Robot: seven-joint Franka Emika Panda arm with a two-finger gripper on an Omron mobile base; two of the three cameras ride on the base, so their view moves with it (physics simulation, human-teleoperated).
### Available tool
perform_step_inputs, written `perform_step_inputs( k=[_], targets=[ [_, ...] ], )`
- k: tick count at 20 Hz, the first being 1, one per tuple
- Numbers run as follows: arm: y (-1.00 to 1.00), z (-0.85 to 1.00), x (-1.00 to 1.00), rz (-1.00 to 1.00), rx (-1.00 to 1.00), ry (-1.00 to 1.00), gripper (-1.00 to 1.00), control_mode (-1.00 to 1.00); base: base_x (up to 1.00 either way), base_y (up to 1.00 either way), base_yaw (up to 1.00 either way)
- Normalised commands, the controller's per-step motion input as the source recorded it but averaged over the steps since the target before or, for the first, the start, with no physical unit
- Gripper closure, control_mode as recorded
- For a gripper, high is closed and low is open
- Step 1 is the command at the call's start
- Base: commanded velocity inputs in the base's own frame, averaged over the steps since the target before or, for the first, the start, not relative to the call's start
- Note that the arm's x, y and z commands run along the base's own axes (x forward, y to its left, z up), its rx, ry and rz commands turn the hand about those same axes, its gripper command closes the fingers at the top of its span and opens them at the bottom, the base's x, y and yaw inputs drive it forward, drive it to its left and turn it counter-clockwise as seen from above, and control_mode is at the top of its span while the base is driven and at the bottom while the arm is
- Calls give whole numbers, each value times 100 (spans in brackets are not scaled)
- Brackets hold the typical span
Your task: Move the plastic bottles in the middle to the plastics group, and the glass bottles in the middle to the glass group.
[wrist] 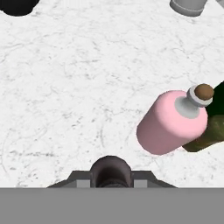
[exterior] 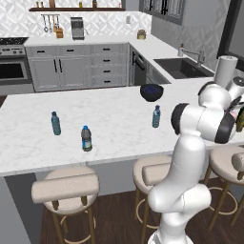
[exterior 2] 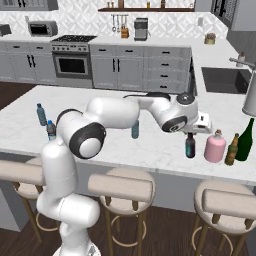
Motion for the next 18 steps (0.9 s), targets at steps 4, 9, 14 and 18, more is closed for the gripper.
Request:
perform_step_inputs(
  k=[4, 9, 14, 18],
  targets=[
    [-9, -27, 12, -9, -1, 0, 100, -100, 0, 0, 0],
    [-19, -17, 29, -5, 0, 0, 100, -100, 0, 0, 0],
    [-20, -21, 26, -1, 0, 0, 100, -100, 0, 0, 0],
    [-16, -28, 20, 0, 0, 0, 100, -100, 0, 0, 0]
  ],
)
